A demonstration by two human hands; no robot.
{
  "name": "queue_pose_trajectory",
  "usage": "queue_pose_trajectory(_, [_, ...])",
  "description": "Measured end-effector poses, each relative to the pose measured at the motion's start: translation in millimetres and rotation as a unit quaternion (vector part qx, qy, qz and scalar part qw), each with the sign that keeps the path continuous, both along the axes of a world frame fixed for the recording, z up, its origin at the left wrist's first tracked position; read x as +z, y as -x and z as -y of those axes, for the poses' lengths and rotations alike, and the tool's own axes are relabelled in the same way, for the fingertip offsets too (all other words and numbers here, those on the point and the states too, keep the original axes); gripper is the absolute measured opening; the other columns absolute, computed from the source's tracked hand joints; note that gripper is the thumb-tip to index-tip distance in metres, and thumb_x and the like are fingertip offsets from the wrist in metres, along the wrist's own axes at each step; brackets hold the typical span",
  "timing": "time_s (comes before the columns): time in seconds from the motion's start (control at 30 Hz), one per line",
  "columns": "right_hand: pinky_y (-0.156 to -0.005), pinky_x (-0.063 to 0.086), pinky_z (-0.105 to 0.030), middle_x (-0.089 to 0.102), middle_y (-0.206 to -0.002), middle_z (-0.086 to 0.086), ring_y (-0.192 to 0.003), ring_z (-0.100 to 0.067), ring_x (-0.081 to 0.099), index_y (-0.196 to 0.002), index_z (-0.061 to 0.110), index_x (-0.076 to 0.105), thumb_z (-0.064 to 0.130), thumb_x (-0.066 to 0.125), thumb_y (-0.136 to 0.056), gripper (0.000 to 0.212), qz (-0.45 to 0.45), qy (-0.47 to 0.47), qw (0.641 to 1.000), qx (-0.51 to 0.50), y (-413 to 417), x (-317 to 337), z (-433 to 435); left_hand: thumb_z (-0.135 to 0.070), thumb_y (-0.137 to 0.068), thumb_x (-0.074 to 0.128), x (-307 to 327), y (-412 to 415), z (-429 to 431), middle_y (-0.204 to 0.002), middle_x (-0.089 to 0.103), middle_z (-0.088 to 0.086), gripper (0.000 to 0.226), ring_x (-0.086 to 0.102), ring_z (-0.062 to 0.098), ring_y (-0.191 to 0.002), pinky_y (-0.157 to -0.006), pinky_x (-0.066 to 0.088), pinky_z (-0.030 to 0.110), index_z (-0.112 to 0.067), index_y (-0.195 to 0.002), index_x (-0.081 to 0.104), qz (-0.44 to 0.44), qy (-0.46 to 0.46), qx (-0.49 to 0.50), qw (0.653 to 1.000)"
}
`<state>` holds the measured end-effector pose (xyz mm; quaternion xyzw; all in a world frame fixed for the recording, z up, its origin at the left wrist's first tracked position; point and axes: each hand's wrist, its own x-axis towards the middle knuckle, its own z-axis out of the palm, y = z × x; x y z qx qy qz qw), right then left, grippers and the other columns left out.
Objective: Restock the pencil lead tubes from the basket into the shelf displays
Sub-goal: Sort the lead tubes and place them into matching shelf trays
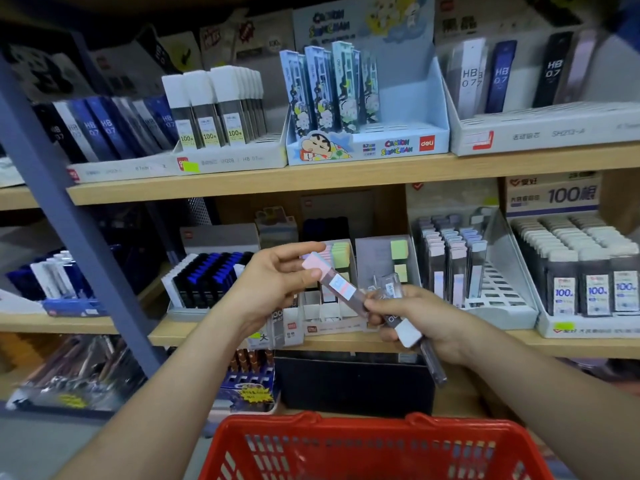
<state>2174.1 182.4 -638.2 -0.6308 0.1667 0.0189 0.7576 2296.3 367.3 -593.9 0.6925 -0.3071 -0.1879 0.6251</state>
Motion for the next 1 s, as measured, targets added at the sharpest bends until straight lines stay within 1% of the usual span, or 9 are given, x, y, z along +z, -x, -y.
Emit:
queue_pose_trajectory(0.17, [-0.038, 0.033, -0.017, 0.065, -0.078, -0.007, -0.05, -0.011, 0.046, -0.112, 0.005, 0.065, 0.023, 0.07, -0.086, 0.032, -0.016, -0.036, 0.998, 0.048, -0.1, 1.1, -1.7, -0.029, -0.066, 0.077, 6.1, -5.2, -9.8, -0.079, 0.073, 0.008, 0.026, 0.031, 0.008, -0.043, -0.041, 0.024, 0.019, -0.017, -0.089, 0.075, 0.059, -0.032, 0.008, 0.998])
queue_pose_trajectory(0.27, [-0.042, 0.037, -0.017, 0.073, -0.09, -0.01, -0.049, -0.01, 0.05, -0.118, 0.004, 0.064, 0.028, 0.072, -0.084, 0.043, 0.007, 0.02, 0.999, 0.05, -3.5, 3.3, -5.9, -0.033, -0.068, 0.078, 6.5, -5.1, -10.7, -0.069, 0.07, 0.007, 0.023, 0.052, 0.009, -0.052, -0.051, 0.041, 0.021, -0.013, -0.079, 0.074, 0.128, -0.047, 0.078, 0.988])
queue_pose_trajectory(0.33, [-0.048, 0.041, -0.02, 0.074, -0.092, -0.011, -0.049, -0.01, 0.051, -0.114, 0.005, 0.065, 0.024, 0.072, -0.086, 0.035, 0.026, 0.077, 0.996, 0.049, -6.3, 6.0, -10.6, -0.031, -0.074, 0.077, 4.8, -6.0, -9.1, -0.066, 0.069, 0.005, 0.011, 0.056, 0.014, -0.061, -0.06, 0.045, 0.03, -0.02, -0.075, 0.075, 0.168, -0.063, 0.112, 0.977])
queue_pose_trajectory(0.4, [-0.052, 0.045, -0.023, 0.072, -0.085, -0.007, -0.052, -0.011, 0.052, -0.107, 0.01, 0.068, 0.025, 0.072, -0.087, 0.025, 0.038, 0.174, 0.983, 0.035, -10.0, 7.4, -15.9, -0.027, -0.08, 0.075, 2.8, -5.6, -5.9, -0.062, 0.067, -0.001, 0.006, 0.055, 0.007, -0.058, -0.059, 0.045, 0.027, -0.025, -0.075, 0.074, 0.204, -0.089, 0.12, 0.968])
queue_pose_trajectory(0.6, [-0.059, 0.049, -0.026, 0.066, -0.078, 0.005, -0.066, -0.008, 0.059, -0.094, 0.024, 0.068, 0.027, 0.073, -0.087, 0.009, 0.097, 0.363, 0.926, -0.041, -15.7, 13.4, -17.5, -0.033, -0.086, 0.07, 11.4, -2.5, 5.6, -0.073, 0.069, 0.004, 0.017, 0.059, 0.016, -0.067, -0.061, 0.047, 0.033, -0.018, -0.083, 0.075, 0.347, -0.21, 0.081, 0.91])
queue_pose_trajectory(0.73, [-0.07, 0.058, -0.036, 0.074, -0.088, -0.002, -0.078, -0.017, 0.07, -0.099, 0.019, 0.069, 0.021, 0.073, -0.087, 0.013, 0.117, 0.304, 0.945, -0.039, -22.7, 20.5, -17.6, -0.032, -0.084, 0.072, 4.6, 3.3, 20.5, -0.068, 0.066, -0.001, 0.017, 0.055, 0.012, -0.063, -0.056, 0.043, 0.023, -0.018, -0.074, 0.07, 0.349, -0.235, 0.04, 0.906])
queue_pose_trajectory(0.8, [-0.07, 0.057, -0.03, 0.075, -0.084, 0.003, -0.08, -0.012, 0.071, -0.101, 0.017, 0.069, 0.018, 0.073, -0.087, 0.014, 0.115, 0.274, 0.954, -0.036, -25.5, 19.3, -15.8, -0.028, -0.086, 0.07, 0.1, 1.4, 26.4, -0.073, 0.068, -0.006, 0.009, 0.057, 0.005, -0.065, -0.056, 0.043, 0.015, -0.02, -0.084, 0.074, 0.314, -0.208, 0.028, 0.926])
queue_pose_trajectory(0.9, [-0.065, 0.049, -0.027, 0.066, -0.056, 0.013, -0.056, 0.0, 0.062, -0.099, 0.017, 0.067, 0.016, 0.07, -0.09, 0.009, 0.112, 0.244, 0.958, -0.097, -31.4, 16.4, -3.2, -0.025, -0.096, 0.057, -1.5, -13.8, 27.9, -0.1, 0.072, -0.009, 0.021, 0.063, 0.001, -0.092, -0.078, 0.047, 0.016, -0.02, -0.109, 0.073, 0.299, -0.159, 0.059, 0.939])
queue_pose_trajectory(1.0, [-0.075, 0.046, -0.034, 0.059, -0.049, 0.005, -0.057, -0.011, 0.058, -0.081, 0.017, 0.066, 0.014, 0.069, -0.09, 0.01, 0.141, 0.211, 0.949, -0.187, -41.6, 24.5, 9.6, -0.017, -0.098, 0.048, -5.3, -32.5, 30.6, -0.124, 0.063, -0.004, 0.031, 0.056, 0.013, -0.115, -0.095, 0.042, 0.023, -0.017, -0.125, 0.064, 0.4, -0.203, 0.122, 0.885])
